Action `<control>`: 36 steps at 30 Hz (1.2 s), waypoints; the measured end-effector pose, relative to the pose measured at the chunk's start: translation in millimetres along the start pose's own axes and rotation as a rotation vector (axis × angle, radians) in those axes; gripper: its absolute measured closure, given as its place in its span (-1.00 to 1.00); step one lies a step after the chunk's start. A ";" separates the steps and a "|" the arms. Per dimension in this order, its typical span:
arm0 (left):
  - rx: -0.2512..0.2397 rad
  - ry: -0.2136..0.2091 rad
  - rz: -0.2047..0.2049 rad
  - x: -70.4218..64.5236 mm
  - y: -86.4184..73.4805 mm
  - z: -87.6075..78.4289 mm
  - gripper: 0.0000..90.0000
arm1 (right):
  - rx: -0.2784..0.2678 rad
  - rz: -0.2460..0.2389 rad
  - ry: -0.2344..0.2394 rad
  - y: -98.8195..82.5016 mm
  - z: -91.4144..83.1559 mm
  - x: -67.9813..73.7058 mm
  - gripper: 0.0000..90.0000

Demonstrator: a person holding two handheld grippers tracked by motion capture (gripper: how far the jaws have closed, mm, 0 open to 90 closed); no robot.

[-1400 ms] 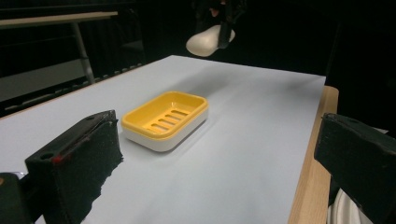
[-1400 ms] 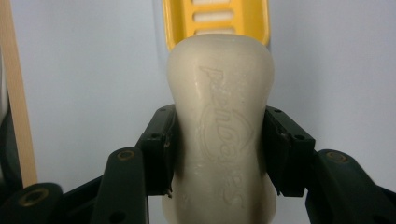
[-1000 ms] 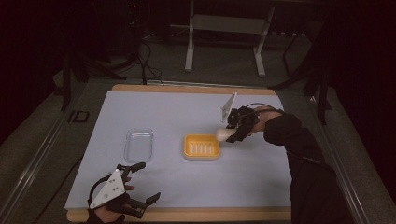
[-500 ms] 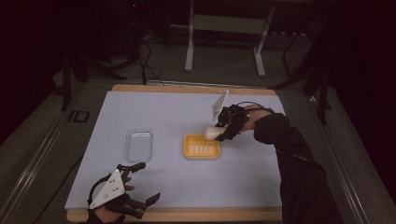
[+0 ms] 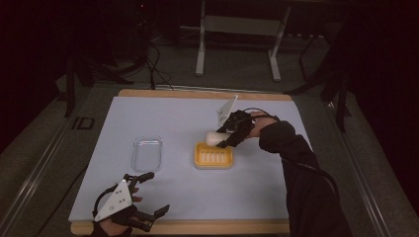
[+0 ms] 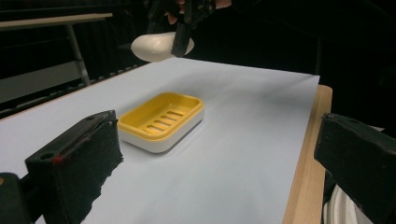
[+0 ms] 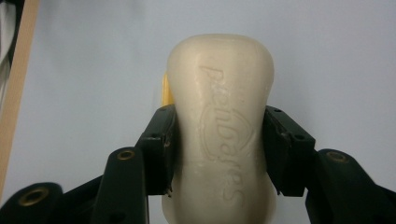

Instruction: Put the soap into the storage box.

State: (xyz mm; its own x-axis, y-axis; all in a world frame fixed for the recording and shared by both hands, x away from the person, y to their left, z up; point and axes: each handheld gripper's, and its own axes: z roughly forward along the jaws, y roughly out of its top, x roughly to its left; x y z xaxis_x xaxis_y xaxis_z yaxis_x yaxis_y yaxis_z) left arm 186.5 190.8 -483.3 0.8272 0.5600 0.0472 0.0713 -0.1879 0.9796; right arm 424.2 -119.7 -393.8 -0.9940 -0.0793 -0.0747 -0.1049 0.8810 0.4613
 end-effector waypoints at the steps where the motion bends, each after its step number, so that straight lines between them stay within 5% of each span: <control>1: 0.001 -0.001 0.000 0.3 0.0 -0.1 -0.98 | -0.005 0.002 0.008 -0.9 2.1 -0.5 0.10; 11: 0.001 -0.003 0.002 0.2 -0.1 0.1 -0.98 | -0.017 -0.019 0.027 -7.4 22.3 -2.0 0.10; 36: 0.009 -0.015 0.004 -0.3 -0.6 0.9 -0.98 | -0.018 0.038 0.051 -37.0 81.5 -10.0 0.10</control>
State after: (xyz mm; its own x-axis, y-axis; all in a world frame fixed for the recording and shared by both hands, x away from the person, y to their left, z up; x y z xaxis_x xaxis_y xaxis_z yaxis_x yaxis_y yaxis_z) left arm 186.7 190.0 -484.1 0.8358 0.5469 0.0485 0.0729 -0.1980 0.9775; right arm 440.5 -113.5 -482.2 -0.9975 -0.0702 -0.0120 -0.0673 0.8755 0.4786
